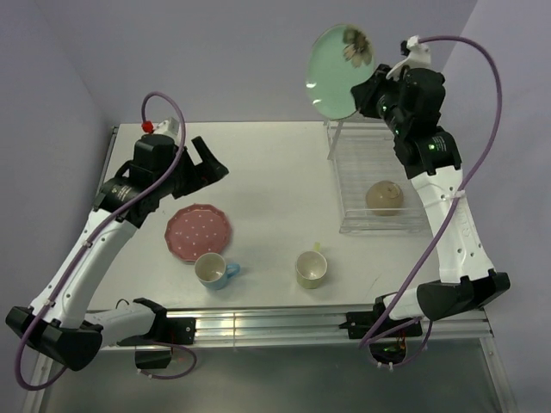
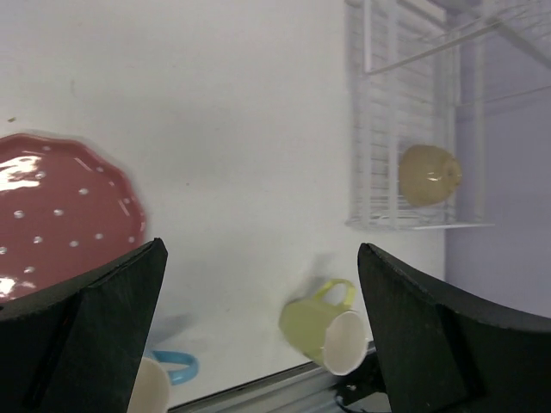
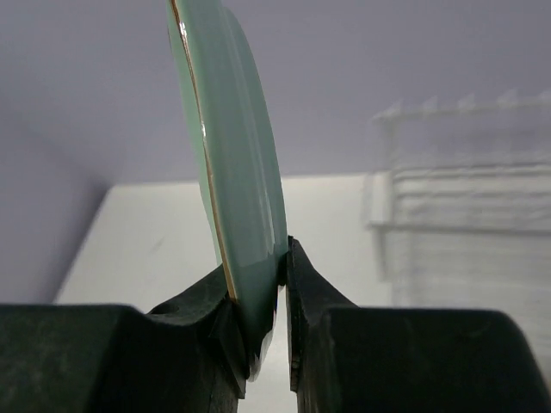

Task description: Load the mixed dishes into the dish rack

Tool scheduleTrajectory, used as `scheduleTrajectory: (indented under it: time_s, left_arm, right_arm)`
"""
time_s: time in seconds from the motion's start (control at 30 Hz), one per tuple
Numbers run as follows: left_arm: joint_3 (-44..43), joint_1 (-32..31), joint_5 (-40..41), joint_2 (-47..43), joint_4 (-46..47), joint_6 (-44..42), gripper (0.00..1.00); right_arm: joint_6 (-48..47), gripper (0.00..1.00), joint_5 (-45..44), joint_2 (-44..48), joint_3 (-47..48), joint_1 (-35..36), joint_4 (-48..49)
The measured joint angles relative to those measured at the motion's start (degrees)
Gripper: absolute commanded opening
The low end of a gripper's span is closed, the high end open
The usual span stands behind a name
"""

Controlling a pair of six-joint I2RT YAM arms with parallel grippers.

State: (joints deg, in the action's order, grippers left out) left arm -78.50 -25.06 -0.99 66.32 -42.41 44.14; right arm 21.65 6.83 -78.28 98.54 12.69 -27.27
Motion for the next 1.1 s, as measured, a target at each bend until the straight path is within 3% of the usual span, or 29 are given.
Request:
scheduleTrajectory:
  time_s: [0.23, 0.47, 0.77, 1.1]
  left_arm:
    - [11.1, 0.0, 1.0, -0.2, 1.2, -3.7, 0.97]
    - [16.3, -0.5, 0.7, -1.1, 1.5, -4.7, 0.97]
    - [18.8, -3.3, -0.6, 1.0, 2.8, -5.8, 0.97]
    - [18.8, -5.2, -0.9, 5.0, 2.8, -7.1, 0.98]
  right_arm:
    - [-17.0, 0.0, -17.0, -1.1, 1.8, -2.7, 5.4]
    - [-29.1, 0.0, -24.7, -2.0, -3.3, -2.8, 14.0]
    - [-39.4, 0.0, -27.7, -6.4, -4.5, -3.2, 21.5]
    - [-40.8, 0.0, -26.4, -6.6, -6.6, -8.6, 22.5]
